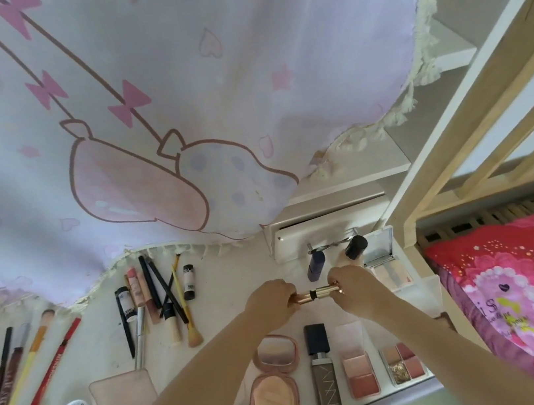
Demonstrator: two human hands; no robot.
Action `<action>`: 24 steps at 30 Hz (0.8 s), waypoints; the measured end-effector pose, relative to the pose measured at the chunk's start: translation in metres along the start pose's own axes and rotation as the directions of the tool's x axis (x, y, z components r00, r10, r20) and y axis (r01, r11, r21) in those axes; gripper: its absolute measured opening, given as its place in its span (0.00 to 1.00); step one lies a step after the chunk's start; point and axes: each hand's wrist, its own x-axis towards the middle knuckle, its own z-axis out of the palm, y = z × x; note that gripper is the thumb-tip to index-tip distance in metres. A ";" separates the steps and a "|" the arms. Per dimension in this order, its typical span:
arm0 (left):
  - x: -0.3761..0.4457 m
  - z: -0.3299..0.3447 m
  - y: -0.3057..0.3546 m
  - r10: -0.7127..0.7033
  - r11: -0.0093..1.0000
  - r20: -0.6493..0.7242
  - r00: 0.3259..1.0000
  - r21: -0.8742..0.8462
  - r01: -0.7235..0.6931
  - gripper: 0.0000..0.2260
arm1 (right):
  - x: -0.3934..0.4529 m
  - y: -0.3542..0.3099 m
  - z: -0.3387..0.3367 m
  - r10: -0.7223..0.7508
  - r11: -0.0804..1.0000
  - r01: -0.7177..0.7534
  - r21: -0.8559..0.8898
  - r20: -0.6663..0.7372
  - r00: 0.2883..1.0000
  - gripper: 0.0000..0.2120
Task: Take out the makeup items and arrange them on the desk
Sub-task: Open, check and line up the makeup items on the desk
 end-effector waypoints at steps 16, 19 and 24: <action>-0.148 -0.044 -0.160 -0.382 0.923 -0.294 0.876 -0.073 0.378 0.14 | 0.065 -0.186 0.016 -0.437 0.856 0.449 0.257 -0.105 0.893 0.17; -0.176 -0.035 -0.196 -0.552 0.831 -0.239 0.799 -0.077 0.551 0.14 | 0.084 -0.239 0.036 -0.507 0.837 0.485 0.251 0.028 0.861 0.11; -0.183 -0.022 -0.241 -0.734 0.677 -0.152 0.662 -0.087 0.731 0.15 | 0.104 -0.285 0.069 -0.493 0.869 0.476 0.132 0.158 0.856 0.08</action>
